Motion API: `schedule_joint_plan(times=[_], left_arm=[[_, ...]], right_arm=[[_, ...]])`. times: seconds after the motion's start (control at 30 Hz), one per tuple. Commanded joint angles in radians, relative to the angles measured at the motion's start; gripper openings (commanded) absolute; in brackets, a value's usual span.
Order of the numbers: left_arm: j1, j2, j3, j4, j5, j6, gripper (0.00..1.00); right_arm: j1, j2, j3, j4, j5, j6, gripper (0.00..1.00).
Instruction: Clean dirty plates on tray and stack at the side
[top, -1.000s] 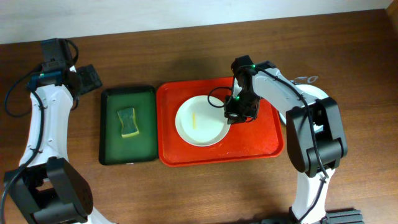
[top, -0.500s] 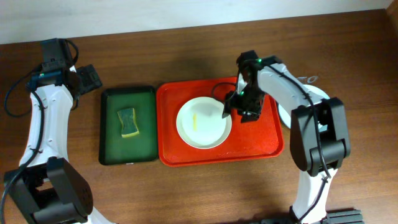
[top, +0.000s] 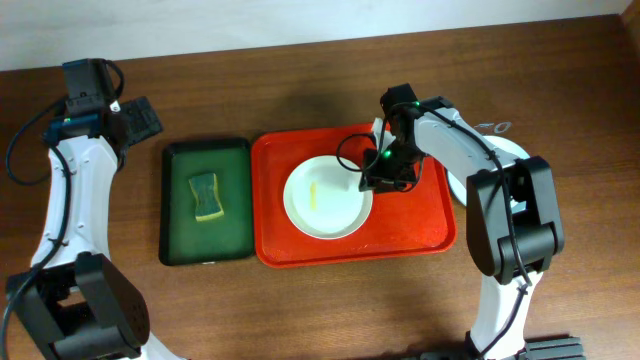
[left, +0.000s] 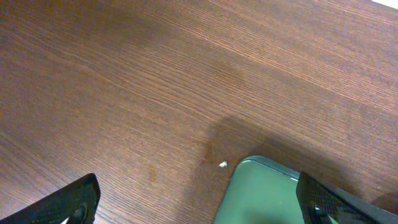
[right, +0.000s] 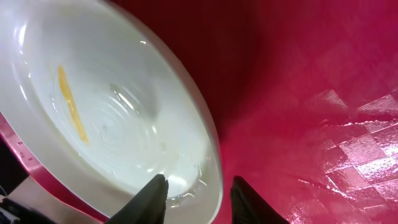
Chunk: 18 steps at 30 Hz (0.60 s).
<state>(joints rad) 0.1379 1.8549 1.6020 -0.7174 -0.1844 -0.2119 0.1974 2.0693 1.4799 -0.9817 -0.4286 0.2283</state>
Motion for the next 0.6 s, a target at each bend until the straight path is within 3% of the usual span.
schedule_joint_plan(times=[0.0,0.1,0.2,0.33,0.37,0.4,0.43,0.57], left_arm=[[0.002,-0.013,0.014,-0.057,0.092,-0.004,0.99],[0.002,-0.013,0.015,-0.219,0.280,-0.004,0.99],[0.002,-0.013,0.014,-0.404,0.301,-0.004,1.00],[-0.012,-0.013,-0.003,-0.484,0.301,-0.004,0.79],[-0.024,-0.013,-0.008,-0.484,0.301,-0.004,0.82],[-0.039,-0.013,-0.016,-0.484,0.301,-0.004,0.94],[-0.053,-0.013,-0.021,-0.480,0.301,-0.004,0.99],[-0.143,-0.013,-0.060,-0.455,0.249,0.001,0.99]], right_arm=[[0.006,-0.018,-0.006,-0.006,-0.005,-0.003,0.35],[0.005,-0.018,-0.006,-0.008,-0.003,-0.003,0.35],[0.005,-0.018,-0.007,-0.024,0.033,-0.003,0.35],[0.005,-0.018,-0.006,-0.023,0.063,-0.003,0.34],[0.005,-0.018,-0.006,-0.024,0.063,-0.003,0.34],[0.005,-0.018,-0.006,-0.024,0.063,-0.003,0.35],[0.005,-0.018,-0.007,-0.024,0.063,-0.003,0.34],[0.005,-0.018,-0.007,-0.025,0.063,-0.003,0.32]])
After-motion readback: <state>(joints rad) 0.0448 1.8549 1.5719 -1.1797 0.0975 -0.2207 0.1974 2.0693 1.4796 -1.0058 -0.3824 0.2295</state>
